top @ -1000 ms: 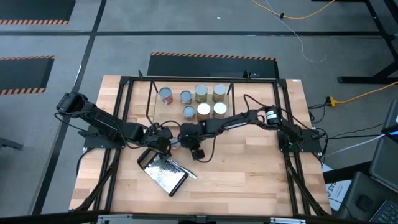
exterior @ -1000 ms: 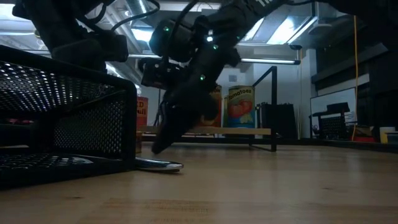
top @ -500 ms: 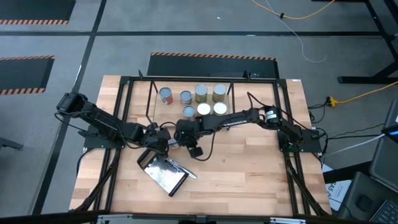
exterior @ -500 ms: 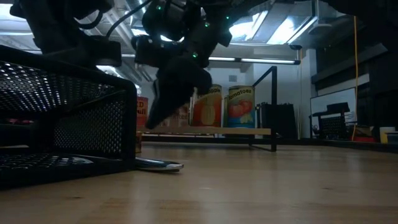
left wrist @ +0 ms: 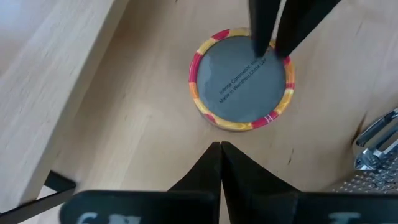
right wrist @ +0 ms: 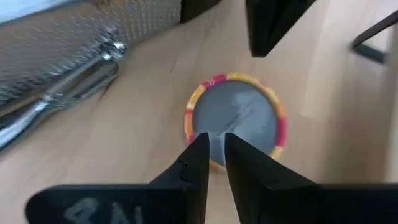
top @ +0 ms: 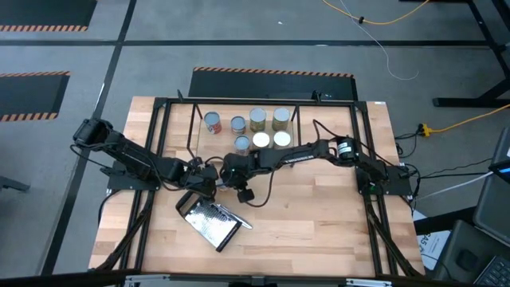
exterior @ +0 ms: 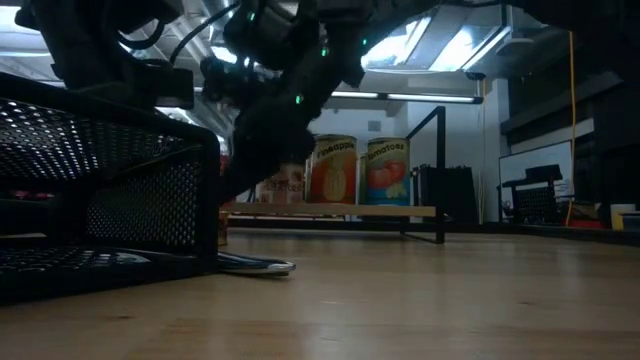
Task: Pick and place cans onto a shelf
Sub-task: Put the canned pineapple rings on the shelf
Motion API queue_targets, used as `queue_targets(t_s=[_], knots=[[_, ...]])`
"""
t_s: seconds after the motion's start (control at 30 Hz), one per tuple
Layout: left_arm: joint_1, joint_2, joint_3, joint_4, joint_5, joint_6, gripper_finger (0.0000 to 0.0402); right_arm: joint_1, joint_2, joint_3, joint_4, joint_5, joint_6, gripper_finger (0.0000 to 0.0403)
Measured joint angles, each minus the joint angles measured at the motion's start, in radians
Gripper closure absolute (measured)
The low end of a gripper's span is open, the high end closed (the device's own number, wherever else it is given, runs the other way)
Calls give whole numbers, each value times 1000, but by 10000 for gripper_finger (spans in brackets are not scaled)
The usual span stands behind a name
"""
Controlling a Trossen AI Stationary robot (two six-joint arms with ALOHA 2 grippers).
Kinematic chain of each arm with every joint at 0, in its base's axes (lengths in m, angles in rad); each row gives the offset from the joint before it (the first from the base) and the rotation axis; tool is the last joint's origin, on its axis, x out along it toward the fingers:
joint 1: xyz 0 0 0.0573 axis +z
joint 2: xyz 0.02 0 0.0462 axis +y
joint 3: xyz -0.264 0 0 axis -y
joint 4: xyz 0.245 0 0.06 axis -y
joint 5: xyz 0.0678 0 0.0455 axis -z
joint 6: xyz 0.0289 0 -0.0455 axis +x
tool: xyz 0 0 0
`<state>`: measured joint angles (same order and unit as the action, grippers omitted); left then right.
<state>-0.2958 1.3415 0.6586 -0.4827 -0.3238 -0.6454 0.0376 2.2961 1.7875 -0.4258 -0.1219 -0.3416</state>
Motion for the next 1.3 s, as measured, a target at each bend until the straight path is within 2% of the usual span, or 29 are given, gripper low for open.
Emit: queue_targets(t_s=[0.6,1.03,1.3], knots=[[0,0,-1,4,1,1,400,1,0,-29,-34,-3,23,345],[0,0,-1,4,2,2,365,5,-10,-35,-11,0,22,345],[0,0,-1,10,-3,2,369,6,-33,-35,-13,0,19,345]])
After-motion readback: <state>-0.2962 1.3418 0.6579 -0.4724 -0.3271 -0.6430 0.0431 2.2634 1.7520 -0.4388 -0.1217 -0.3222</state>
